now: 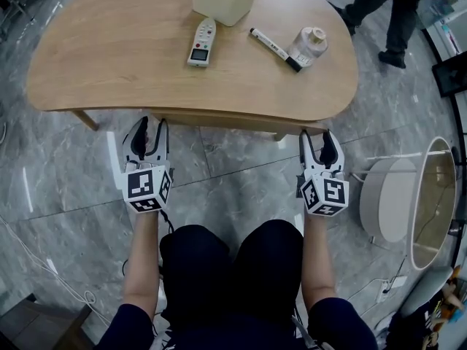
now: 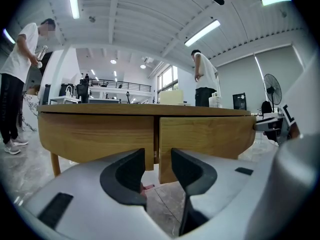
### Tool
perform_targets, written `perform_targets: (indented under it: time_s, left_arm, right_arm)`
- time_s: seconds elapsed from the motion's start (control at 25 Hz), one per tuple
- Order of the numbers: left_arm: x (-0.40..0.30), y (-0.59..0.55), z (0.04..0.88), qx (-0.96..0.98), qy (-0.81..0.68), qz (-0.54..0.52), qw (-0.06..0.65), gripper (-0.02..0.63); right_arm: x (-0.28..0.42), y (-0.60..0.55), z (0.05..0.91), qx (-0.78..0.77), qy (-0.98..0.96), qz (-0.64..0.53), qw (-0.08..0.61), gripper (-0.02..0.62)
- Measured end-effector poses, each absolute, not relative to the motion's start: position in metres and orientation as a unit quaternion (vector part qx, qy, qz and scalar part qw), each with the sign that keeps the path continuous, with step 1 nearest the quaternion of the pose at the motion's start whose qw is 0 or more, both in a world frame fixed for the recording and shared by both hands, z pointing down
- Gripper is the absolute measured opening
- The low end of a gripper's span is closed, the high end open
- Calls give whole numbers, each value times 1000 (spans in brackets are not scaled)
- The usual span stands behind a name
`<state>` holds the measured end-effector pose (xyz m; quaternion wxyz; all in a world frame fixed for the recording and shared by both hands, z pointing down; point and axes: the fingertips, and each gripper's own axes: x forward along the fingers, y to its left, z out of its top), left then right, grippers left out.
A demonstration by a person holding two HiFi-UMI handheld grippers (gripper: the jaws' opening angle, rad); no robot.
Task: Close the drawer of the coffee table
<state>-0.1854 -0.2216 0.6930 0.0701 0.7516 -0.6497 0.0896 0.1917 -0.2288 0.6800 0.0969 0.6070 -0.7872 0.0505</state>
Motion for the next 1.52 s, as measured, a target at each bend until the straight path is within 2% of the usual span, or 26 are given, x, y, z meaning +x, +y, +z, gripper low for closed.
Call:
perform_targets:
  time_s: [1.04,1.16,1.52]
  left_arm:
    - [-186,-253,693,734,-669,94,76,152]
    - [-189,-255,692,731,-673,84,79,173]
    - [-181,-238,682,749,-655,71,71,175]
  right_arm:
    - [192,-262,681,618,-777,78,85,256]
    - [192,-264,680,618,-777,79,85,256]
    - [194,-253,685,611,-783,84,83,256]
